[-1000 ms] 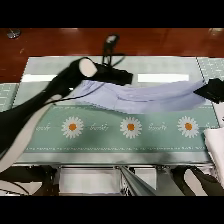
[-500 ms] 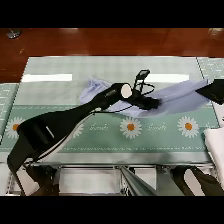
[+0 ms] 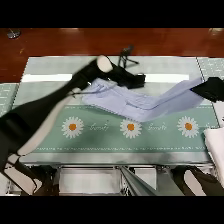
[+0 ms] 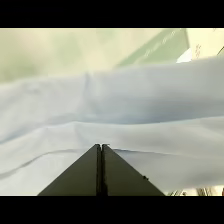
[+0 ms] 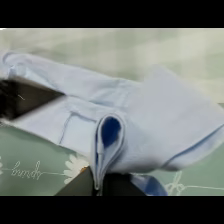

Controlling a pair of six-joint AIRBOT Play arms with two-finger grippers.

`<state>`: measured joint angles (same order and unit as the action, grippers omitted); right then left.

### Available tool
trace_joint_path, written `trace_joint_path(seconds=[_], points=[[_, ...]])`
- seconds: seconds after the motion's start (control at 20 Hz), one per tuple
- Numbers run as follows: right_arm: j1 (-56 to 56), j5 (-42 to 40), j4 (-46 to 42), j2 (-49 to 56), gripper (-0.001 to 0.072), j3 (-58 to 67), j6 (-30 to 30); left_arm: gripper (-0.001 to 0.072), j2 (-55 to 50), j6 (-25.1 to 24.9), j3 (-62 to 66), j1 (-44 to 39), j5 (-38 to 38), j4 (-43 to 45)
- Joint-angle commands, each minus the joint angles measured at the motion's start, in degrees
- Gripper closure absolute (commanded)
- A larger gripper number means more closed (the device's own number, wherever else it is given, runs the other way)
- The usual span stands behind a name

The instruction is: Fold the shirts.

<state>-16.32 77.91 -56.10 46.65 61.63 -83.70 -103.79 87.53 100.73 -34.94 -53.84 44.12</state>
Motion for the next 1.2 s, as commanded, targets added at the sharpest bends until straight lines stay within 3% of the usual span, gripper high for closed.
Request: trace_joint_path(seconds=[0.0, 0.15, 0.45, 0.75, 1.05, 1.1, 1.15], points=[[9.57, -6.75, 0.35, 4.9, 0.0696, 0.61, -2.75, 0.0686, 9.64, -2.38, 0.35, 12.2, -10.27, 6.29], [21.38, -12.85, 1.2, 14.93, 0.0696, 6.49, -5.14, 0.0685, 19.39, -0.44, -1.75, 23.3, -16.11, 15.61], [37.59, -16.02, 2.1, 39.87, 0.0696, 26.58, -8.07, 0.0685, 46.82, -3.96, -19.06, 39.19, -14.1, 17.66], [43.6, -16.28, 3.52, 57.61, 0.0696, 41.07, -9.62, 0.0685, 67.14, -3.3, -42.05, 40.98, -12.2, 17.59], [45.86, -14.27, 6.82, 67.67, 0.0692, 50.34, -11.26, 0.0685, 70.16, -2.23, -57.11, 40.96, -8.57, 13.66], [46.18, -14.36, 8.04, 68.48, 0.0477, 50.45, -11.15, 0.0685, 69.9, -2.23, -59.1, 40.96, -6.03, 12.9], [46.29, -13.99, 8.72, 68.85, 0.0076, 50.45, -9.73, 0.0685, 69.48, -2.19, -61.09, 40.96, -3.43, 12.59]])
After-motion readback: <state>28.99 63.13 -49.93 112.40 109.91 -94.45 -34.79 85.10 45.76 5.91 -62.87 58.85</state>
